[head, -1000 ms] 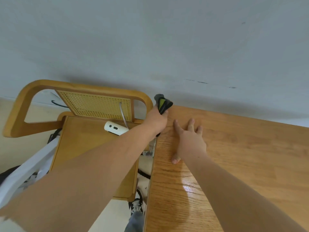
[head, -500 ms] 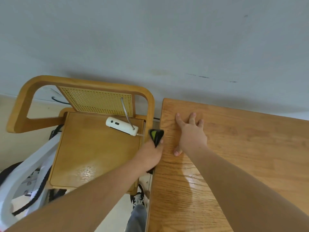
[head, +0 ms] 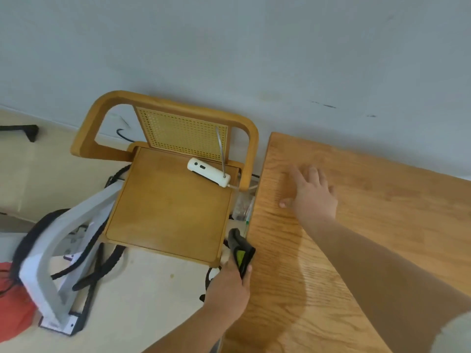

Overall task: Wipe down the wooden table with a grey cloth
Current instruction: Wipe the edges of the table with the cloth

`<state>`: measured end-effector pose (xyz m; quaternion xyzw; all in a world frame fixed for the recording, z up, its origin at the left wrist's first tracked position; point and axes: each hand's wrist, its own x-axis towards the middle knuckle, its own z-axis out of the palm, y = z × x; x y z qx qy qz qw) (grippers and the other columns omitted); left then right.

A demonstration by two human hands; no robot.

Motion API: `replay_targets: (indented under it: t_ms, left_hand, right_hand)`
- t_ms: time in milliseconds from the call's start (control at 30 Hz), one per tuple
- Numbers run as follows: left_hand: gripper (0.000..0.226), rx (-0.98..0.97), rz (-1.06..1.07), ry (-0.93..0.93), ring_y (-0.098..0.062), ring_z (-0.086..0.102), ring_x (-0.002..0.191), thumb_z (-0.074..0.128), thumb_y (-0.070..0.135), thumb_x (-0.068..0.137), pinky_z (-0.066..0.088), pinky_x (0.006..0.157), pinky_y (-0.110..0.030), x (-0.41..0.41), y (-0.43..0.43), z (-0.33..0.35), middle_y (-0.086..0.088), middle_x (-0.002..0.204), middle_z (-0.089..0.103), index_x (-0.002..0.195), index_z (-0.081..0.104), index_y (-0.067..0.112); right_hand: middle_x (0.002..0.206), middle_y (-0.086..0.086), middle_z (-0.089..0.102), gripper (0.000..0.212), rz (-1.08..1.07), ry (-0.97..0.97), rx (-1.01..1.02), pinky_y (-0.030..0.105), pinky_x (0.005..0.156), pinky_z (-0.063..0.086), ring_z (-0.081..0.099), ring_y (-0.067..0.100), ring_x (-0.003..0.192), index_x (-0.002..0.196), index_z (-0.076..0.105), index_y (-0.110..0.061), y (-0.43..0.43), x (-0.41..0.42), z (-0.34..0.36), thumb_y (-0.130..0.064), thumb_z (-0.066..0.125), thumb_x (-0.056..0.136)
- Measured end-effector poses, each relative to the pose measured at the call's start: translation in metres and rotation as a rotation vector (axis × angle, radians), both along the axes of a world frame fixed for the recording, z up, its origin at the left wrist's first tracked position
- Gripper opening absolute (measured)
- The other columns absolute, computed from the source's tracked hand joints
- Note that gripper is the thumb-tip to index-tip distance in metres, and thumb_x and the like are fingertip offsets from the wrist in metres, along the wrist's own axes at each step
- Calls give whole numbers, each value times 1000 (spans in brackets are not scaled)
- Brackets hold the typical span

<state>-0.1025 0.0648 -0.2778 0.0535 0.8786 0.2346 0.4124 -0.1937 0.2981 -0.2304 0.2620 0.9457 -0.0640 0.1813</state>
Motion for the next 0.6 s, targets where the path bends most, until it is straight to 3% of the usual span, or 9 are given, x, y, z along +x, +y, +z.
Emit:
replay_targets:
  t_ms: [100,167,333,500,600]
  left_hand:
    - [50,23,56,-63,-14,61,77,33,52,108,52,64,-31,3,-6,4,1,94,64,143,44,18]
    - [51,42,99,-82,-18,63,87,34,53,108,54,74,-33,-4,-4,2,0,101,65,147,43,22]
    - [53,60,274,87,-30,64,109,38,51,106,54,91,-43,61,-9,10,-7,127,64,151,39,22]
    - [43,-23,301,72,-26,66,106,41,47,107,53,90,-39,141,-53,15,-7,119,66,141,45,21]
    - [42,-79,250,68,-22,64,97,39,46,107,52,87,-36,163,-68,14,-5,112,65,140,44,21]
  right_hand:
    - [167,9,19,68,126,-32,-29,57,118,33,16,32,156,158,27,-30,-26,38,10,-43,61,100]
    - [165,6,22,61,168,-56,-138,51,111,44,24,29,152,155,33,-28,-46,73,18,-39,60,101]
    - [171,2,7,95,243,-164,-223,51,108,48,9,30,157,160,20,-37,-77,165,27,-54,76,86]
    - [169,10,-25,132,301,-356,-229,60,116,39,-16,40,156,164,-4,-38,-93,199,18,-53,89,72]
    - [166,14,-32,140,302,-373,-189,64,119,32,-23,43,154,164,-11,-34,-101,203,16,-43,93,71]
